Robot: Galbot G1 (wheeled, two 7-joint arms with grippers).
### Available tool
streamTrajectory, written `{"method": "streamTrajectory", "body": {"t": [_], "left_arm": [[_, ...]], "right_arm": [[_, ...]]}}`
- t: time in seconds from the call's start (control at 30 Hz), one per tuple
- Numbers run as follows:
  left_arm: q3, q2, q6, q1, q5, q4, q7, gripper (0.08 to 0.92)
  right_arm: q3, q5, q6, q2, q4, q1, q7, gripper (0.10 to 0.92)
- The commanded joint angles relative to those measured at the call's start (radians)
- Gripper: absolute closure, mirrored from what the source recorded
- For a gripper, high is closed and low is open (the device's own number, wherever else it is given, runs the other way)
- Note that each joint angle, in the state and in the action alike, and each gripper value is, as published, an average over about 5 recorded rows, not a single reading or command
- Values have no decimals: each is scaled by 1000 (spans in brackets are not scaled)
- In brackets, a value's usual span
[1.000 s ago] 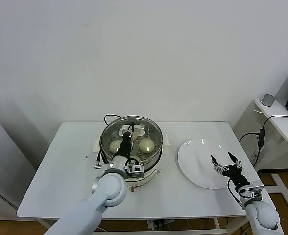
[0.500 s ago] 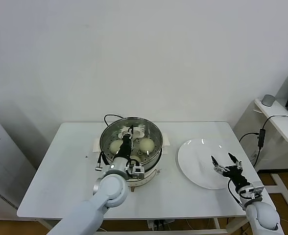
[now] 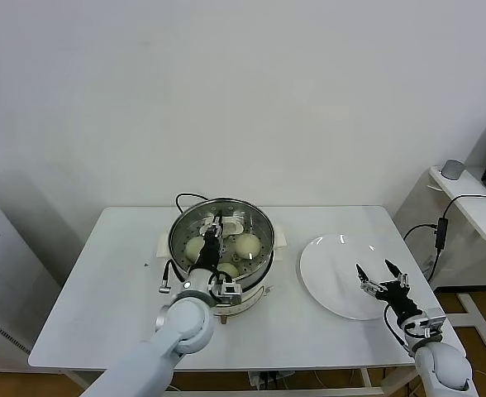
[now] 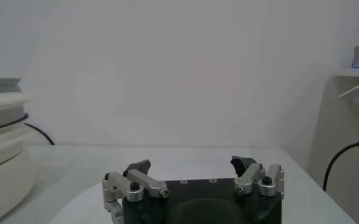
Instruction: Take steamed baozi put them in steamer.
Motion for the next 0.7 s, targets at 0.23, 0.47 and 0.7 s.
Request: {"method": "streamTrajectory", "body": {"t": [0.23, 0.47, 0.7], "left_arm": [[-214, 122, -225, 117, -669, -336, 141, 465], [-398, 179, -329, 95, -1289, -365, 203, 266], [-684, 84, -256, 129, -1859, -335, 10, 179]], "right_arm": [[2, 2, 2, 2, -8, 4, -11, 203], [0, 17, -12, 1, 1, 11, -20, 203], [-11, 55, -45, -13, 51, -3, 11, 203]]}}
